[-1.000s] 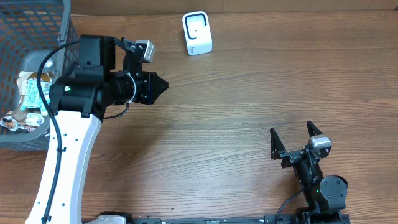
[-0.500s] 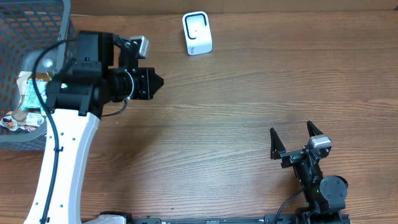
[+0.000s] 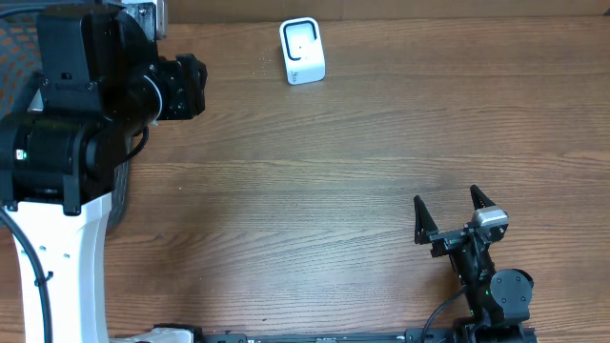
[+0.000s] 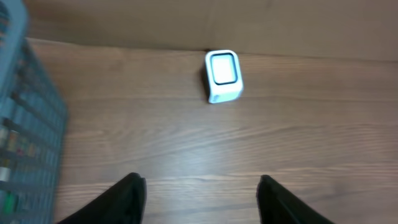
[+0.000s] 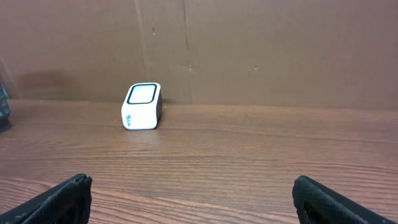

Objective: Scan the item barcode
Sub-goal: 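Raise the left arm and swing the left gripper over the basket, then lower the left gripper into the basket and grasp the yellow oil bottle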

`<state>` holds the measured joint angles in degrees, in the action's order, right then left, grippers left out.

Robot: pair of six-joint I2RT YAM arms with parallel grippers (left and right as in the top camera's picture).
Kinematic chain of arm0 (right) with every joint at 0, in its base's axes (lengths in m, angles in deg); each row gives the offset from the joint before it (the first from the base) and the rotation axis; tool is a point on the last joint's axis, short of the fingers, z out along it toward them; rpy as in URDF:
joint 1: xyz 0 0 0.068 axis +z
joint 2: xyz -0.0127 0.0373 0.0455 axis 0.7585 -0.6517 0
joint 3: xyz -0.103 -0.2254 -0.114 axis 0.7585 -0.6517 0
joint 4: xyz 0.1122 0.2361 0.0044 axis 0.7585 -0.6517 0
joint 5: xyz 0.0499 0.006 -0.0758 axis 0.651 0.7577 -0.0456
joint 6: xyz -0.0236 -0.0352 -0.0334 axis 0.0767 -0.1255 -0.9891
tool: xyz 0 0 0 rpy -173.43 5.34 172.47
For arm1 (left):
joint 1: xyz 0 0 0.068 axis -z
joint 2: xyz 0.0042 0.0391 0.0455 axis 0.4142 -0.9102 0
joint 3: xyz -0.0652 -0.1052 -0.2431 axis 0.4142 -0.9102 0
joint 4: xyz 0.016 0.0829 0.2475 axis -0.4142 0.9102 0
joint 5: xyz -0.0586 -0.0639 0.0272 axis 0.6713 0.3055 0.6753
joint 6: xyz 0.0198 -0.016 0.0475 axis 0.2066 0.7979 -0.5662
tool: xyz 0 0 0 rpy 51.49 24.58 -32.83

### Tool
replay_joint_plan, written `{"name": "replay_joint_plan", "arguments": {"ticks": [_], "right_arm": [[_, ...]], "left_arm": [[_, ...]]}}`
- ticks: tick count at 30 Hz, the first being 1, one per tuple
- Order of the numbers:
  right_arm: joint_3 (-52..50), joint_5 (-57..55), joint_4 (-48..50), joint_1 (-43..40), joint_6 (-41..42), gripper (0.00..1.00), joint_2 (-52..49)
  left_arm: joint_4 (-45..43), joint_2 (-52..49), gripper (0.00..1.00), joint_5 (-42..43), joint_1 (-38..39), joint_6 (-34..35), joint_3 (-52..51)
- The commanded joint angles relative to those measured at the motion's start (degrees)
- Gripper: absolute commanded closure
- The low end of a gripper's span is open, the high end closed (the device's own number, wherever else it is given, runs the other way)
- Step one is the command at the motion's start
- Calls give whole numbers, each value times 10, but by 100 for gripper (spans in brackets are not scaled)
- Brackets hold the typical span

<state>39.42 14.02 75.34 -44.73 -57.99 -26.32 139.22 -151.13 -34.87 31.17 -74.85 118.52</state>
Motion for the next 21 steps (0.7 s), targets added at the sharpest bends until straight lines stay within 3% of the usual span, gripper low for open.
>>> {"name": "replay_joint_plan", "arguments": {"ticks": [1, 6, 10, 14, 16, 17, 21], "right_arm": [[-6, -1, 2, -1, -3, 0, 6], [-6, -1, 2, -1, -3, 0, 6], [-6, -1, 2, -1, -3, 0, 6], [-6, -1, 2, -1, -3, 0, 6], [-6, -1, 2, -1, -3, 0, 6], [-6, -1, 2, -1, -3, 0, 6], [-6, -1, 2, -1, -3, 0, 6]], "left_arm": [[-26, 1, 25, -92, 0, -45, 7], [-84, -2, 16, -244, -8, -82, 7], [-132, -3, 12, -270, -45, -122, 7], [-158, -9, 11, -268, -109, -122, 7], [-163, -18, 5, -256, -144, -122, 7], [-163, -26, 1, -242, -166, -122, 6], [-162, -55, 0, -160, -235, -122, 6]]}}
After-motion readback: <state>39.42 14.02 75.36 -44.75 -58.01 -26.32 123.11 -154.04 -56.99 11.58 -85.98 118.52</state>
